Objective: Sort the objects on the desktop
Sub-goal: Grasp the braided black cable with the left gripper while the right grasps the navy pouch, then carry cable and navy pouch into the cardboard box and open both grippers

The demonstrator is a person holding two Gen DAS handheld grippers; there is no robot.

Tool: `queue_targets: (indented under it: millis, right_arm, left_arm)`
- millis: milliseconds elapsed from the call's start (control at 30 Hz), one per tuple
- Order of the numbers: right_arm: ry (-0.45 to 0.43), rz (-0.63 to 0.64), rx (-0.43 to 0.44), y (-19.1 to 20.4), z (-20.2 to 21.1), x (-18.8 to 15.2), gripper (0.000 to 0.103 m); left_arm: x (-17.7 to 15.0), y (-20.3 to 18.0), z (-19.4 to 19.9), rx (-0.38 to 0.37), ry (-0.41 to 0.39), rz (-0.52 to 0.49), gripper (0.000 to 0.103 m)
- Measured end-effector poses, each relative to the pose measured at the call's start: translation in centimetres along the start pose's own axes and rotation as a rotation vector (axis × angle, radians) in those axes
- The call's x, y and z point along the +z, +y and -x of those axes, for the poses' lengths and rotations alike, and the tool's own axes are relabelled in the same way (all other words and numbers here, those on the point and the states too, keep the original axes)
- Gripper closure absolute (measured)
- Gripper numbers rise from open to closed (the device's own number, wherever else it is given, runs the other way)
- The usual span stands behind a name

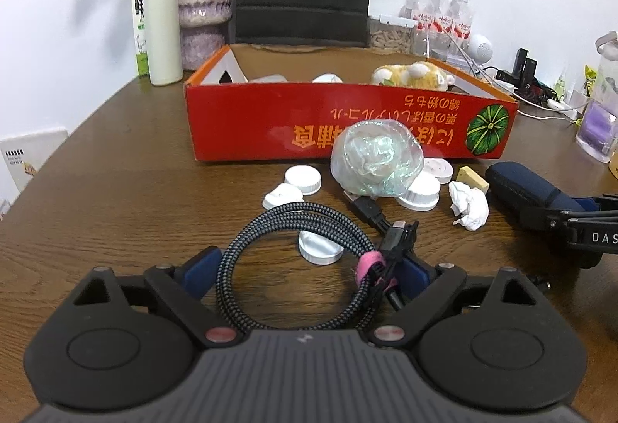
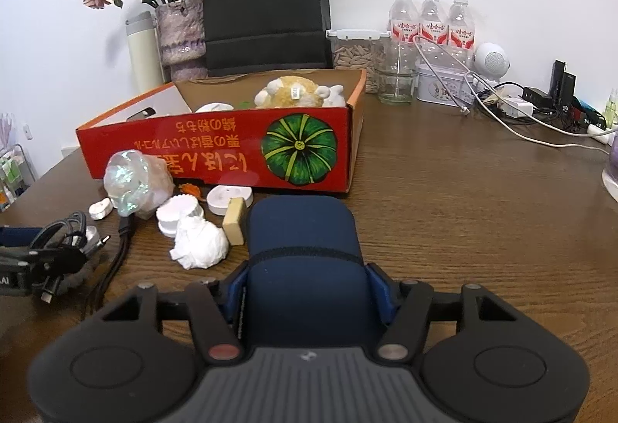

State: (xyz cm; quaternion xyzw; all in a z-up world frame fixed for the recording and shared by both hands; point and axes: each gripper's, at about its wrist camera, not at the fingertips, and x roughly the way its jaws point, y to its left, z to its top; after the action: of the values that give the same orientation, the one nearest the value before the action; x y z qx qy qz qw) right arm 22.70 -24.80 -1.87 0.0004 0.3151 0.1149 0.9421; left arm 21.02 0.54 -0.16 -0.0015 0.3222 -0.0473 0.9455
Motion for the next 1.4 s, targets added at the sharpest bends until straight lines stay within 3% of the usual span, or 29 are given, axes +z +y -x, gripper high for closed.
queue_targets:
  millis: [200, 367, 700, 933, 1133, 1400]
  right_arm:
    - [-0.042, 0.010, 0.000, 0.6, 1.2, 0.3, 0.042]
    - [-0.132, 0.075, -0.028, 1.8, 3.1, 1.2, 0.043]
    - [-0.256, 0.055, 0.035, 3.0, 3.4, 6.9, 0.042]
    - [-0.270, 0.034, 0.060, 4.2, -0.9, 11.4, 0.042]
    - [-0.235, 0.048, 0.082, 5.8, -6.0, 13.9, 0.042]
    - [-0.189, 0.117, 0.102, 7.0, -11.1, 15.4, 0.042]
  left_arm:
    - [0.4, -0.2, 1.6, -0.001, -0.050, -0.017, 0.009]
    - [1.6, -0.2, 3.2, -0.013, -0.107, -0.017, 0.009]
    - [7.6, -0.6, 3.9, -0.035, -0.250, -0.010, 0.009]
    - [12.3, -0.6, 0.3, -0.013, -0.311, 0.009, 0.008]
    - [14.9, 0.2, -4.5, -0.012, -0.294, 0.039, 0.008]
    - [16.9, 1.2, -10.0, 0.042, -0.266, -0.026, 0.008]
